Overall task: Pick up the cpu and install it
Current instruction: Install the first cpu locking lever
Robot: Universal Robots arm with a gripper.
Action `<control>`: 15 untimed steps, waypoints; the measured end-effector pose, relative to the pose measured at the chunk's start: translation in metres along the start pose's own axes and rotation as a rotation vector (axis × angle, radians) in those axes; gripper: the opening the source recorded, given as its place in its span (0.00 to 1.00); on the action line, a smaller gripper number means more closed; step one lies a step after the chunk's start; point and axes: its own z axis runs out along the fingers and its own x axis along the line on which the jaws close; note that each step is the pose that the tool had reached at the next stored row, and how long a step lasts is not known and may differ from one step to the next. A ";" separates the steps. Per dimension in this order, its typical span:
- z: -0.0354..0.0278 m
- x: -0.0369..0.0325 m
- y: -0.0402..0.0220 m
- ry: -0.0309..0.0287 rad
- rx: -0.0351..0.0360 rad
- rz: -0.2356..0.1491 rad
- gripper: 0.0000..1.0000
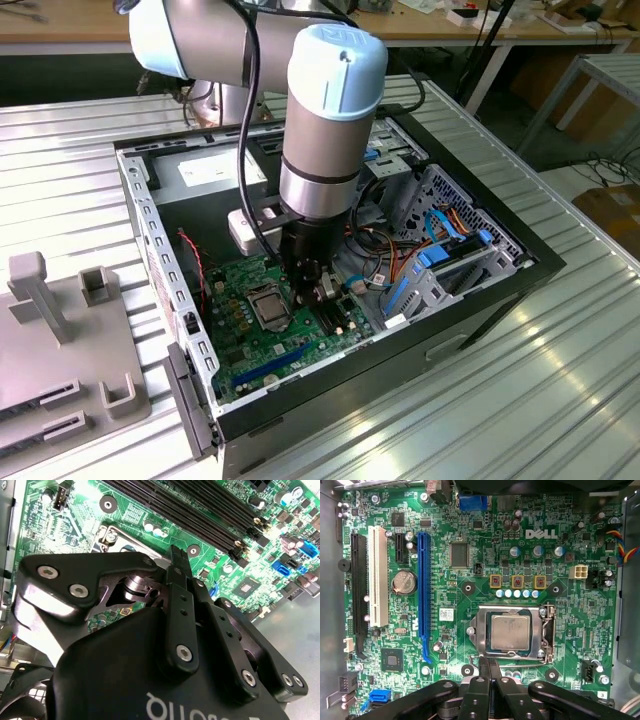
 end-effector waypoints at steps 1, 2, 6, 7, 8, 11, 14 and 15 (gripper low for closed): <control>0.0002 0.0004 0.0000 0.0000 0.0001 0.000 0.11; 0.0004 0.0007 0.0000 0.0000 0.0001 0.000 0.11; 0.0016 0.0014 0.0000 -0.0001 0.0001 0.000 0.11; 0.0020 0.0016 0.0000 0.0000 0.0001 0.000 0.11; 0.0023 0.0017 -0.0001 -0.0001 0.0001 0.000 0.11; 0.0034 0.0020 -0.0008 0.0003 0.0000 0.000 0.11; 0.0042 0.0020 -0.0017 0.0000 0.0001 0.000 0.11; 0.0045 0.0020 -0.0018 0.0000 0.0000 0.000 0.11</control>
